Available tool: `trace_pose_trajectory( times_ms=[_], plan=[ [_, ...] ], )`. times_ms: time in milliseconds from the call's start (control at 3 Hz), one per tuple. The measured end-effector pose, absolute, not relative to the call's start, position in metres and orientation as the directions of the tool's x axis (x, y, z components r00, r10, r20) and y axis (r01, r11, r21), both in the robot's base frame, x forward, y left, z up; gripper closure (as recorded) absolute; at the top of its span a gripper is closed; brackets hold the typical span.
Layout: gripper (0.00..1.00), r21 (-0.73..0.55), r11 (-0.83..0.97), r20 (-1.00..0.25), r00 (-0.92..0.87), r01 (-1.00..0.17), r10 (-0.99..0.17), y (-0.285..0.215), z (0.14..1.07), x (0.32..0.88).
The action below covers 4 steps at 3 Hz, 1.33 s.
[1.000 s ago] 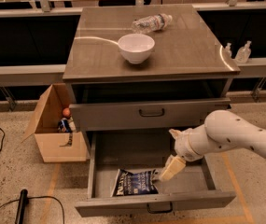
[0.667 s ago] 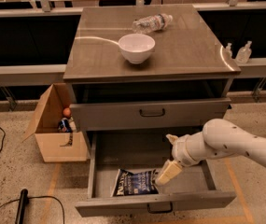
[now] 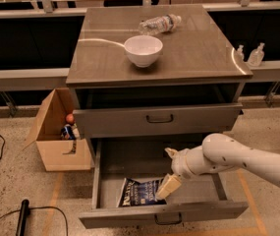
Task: Pick blue chip bag from middle drawer and place on counter
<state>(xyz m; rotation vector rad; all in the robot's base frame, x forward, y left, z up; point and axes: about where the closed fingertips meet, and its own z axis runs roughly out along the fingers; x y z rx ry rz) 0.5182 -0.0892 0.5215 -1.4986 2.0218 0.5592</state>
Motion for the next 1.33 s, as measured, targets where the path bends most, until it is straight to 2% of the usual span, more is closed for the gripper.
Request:
trace_pose_trajectory(
  times_ms=[667,1333],
  plan=[
    [0.0,-0.022,0.255,-0.682,-0.172,-0.967,-0.71,-0.057,0.504,0.551],
    [0.0,-0.069,0.184,-0.696,-0.085,-0.981,-0.713,-0.034,0.476,0.559]
  ],
)
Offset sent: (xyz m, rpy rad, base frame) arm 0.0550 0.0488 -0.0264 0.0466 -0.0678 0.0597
